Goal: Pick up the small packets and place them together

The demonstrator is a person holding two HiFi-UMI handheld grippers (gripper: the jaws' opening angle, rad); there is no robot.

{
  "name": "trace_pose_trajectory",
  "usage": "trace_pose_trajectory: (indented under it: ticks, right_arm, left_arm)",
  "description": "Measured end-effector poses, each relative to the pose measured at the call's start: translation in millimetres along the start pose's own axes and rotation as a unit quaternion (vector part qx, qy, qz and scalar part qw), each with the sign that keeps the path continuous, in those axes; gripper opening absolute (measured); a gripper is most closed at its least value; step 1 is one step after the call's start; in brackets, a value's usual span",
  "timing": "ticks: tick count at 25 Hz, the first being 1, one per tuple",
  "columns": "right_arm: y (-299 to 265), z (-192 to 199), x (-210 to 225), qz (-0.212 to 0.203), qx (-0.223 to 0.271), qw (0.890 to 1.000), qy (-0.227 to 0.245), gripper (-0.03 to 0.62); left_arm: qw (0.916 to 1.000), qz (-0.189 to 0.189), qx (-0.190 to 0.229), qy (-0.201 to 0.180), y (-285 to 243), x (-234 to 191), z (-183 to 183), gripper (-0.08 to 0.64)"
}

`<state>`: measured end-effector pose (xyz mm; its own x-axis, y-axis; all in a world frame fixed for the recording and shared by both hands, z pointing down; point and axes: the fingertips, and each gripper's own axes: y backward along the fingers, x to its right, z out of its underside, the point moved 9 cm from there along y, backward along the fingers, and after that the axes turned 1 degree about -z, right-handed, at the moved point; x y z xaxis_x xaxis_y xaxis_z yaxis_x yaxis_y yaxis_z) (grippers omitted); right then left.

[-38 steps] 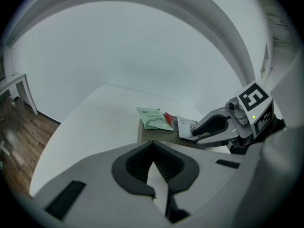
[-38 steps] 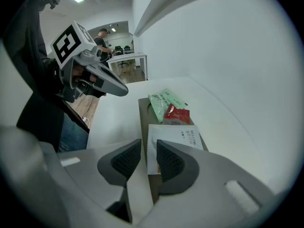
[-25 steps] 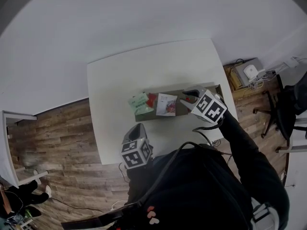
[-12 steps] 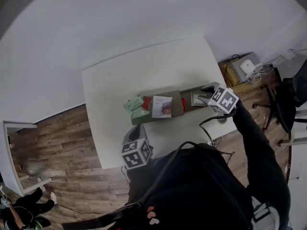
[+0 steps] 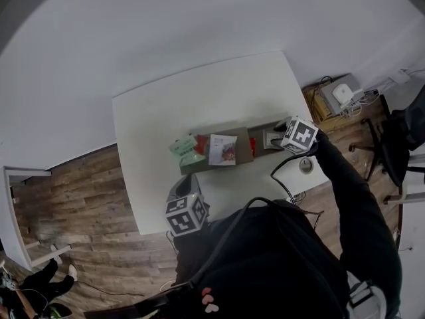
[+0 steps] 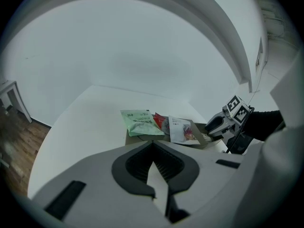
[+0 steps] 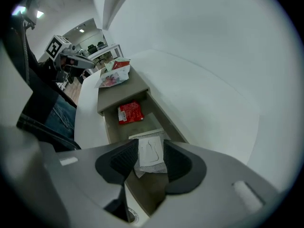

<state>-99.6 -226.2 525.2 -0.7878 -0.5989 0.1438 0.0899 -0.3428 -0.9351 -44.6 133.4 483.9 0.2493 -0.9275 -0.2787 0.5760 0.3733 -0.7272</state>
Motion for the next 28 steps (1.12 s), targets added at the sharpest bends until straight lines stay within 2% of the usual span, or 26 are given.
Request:
trace_pose_trajectory:
  ticks: [9, 20, 28]
  right_arm:
    - [-24, 8, 1, -0.016, -0.051, 0.999, 0.001, 0.138]
    - [-29, 8, 3, -0.019, -0.057, 0.998, -0.001, 0.147]
    - [-29, 6, 2, -0.029, -0.069, 0.997, -0.022, 0.136]
  left_arm:
    - [1.0, -0.004, 0.0, 0.004, 0, -1, -1, -0.001]
    - [1.0, -0.002, -0.001, 0.005, -3, 0, -1, 0.0]
    - [1.0, -0.005, 0.001, 0.008, 0, -1, 0, -0.002]
